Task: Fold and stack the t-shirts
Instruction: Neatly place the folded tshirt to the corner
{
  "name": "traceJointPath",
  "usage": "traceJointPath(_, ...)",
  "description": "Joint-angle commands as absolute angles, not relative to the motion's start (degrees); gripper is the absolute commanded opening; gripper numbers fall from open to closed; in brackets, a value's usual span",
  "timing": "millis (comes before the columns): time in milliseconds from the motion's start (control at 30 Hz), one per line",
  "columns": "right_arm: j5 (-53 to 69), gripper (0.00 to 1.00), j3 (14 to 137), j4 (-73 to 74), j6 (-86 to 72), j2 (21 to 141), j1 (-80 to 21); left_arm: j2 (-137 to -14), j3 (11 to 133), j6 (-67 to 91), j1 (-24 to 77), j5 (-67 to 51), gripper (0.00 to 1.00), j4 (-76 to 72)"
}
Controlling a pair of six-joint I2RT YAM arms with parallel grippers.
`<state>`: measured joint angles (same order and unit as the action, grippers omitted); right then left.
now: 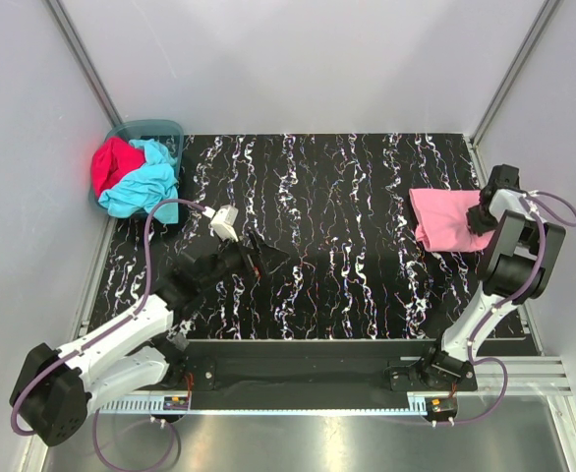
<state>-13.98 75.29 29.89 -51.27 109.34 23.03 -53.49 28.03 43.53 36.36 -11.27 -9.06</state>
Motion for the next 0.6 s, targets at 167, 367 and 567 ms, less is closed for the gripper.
traceJointPath(167,-15.82,0.27,74.98,26.47,-49.05,100.90,23.03,-51.77,29.79,43.07,36.04,-11.60,0.99,-11.25)
traceJointPath(367,-21.26,0.24,68.64,16.54,-47.38,101.42,23.12,-48.09,31.11,42.72,36.04,-11.86,0.99,-7.13)
traceJointPath(567,-25.48,0.23,71.19,13.01,-42.37,104.50,23.55,-41.59,31.55,41.23,36.04,-10.64,0.99,-0.97)
